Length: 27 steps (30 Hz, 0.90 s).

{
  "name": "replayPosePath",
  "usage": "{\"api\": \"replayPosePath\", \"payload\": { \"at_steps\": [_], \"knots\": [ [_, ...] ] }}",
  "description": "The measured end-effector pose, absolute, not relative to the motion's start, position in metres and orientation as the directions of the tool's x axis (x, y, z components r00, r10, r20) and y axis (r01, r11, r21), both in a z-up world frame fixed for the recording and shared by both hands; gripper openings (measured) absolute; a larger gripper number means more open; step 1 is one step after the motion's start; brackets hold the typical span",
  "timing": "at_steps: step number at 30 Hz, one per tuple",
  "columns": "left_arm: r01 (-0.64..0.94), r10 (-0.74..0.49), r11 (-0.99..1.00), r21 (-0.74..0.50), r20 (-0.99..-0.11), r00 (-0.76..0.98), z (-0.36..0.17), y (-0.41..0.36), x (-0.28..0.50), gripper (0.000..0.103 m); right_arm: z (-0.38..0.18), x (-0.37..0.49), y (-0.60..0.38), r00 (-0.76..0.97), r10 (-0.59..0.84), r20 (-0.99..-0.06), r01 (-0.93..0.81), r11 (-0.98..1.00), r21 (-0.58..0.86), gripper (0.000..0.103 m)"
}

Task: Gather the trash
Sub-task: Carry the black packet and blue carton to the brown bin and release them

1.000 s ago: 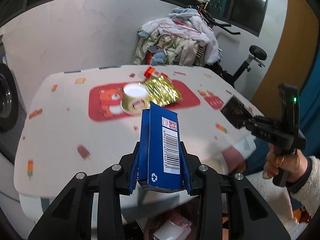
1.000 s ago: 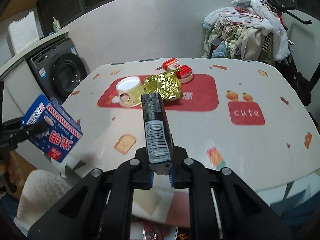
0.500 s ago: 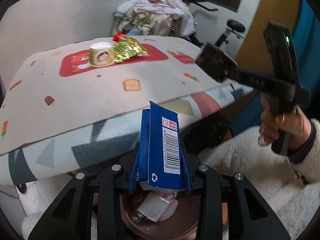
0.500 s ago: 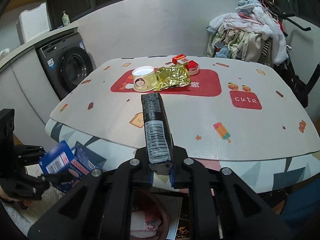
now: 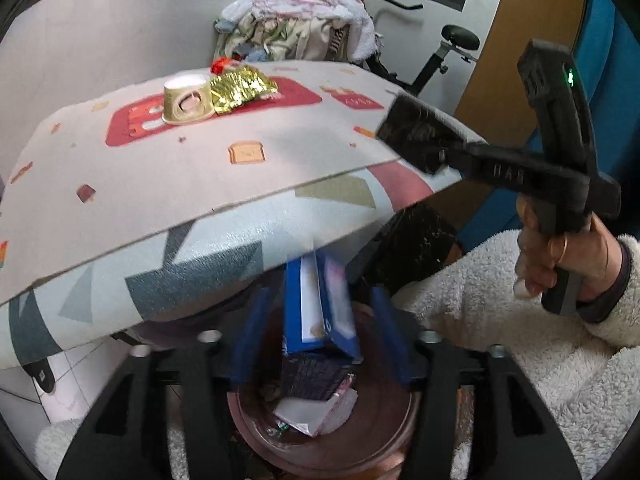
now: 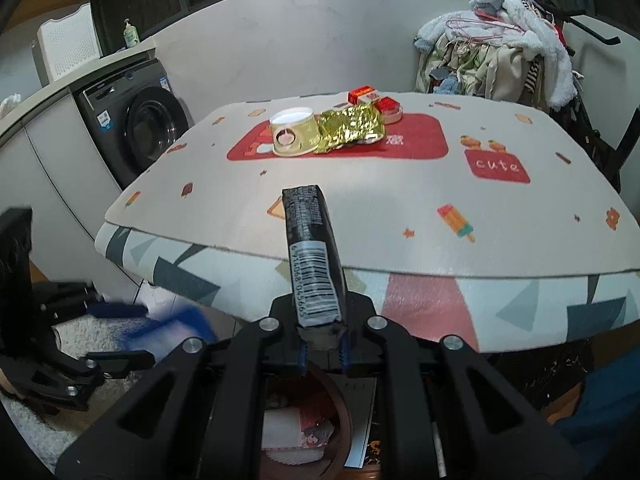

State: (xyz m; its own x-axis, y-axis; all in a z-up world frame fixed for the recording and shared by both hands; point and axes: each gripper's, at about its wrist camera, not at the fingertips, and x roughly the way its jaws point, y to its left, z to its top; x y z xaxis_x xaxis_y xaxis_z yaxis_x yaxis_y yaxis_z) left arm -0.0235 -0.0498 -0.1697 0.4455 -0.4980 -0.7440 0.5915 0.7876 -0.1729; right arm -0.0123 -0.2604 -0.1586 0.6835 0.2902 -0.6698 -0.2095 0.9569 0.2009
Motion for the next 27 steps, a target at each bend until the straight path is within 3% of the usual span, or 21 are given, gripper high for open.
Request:
{"api": "replayPosePath", "payload": {
  "at_steps": [12, 27],
  "knots": [
    [0.478, -0.406, 0.876, -0.065, -0.634, 0.658, -0.137, -0.008, -0.028, 0.087, -0.205, -0.031, -0.226, 0.565, 0.355, -0.744, -0.271, 0.932, 0.239, 0.015],
    [0.355, -0.334, 0.929, -0.101, -0.639, 0.693, -0.155, 0.022, -0.023, 0.092, -0.253, -0.034, -0.194, 0.403, 0.318, -0.858, -0.321, 0.927, 0.192, 0.015]
  ]
}}
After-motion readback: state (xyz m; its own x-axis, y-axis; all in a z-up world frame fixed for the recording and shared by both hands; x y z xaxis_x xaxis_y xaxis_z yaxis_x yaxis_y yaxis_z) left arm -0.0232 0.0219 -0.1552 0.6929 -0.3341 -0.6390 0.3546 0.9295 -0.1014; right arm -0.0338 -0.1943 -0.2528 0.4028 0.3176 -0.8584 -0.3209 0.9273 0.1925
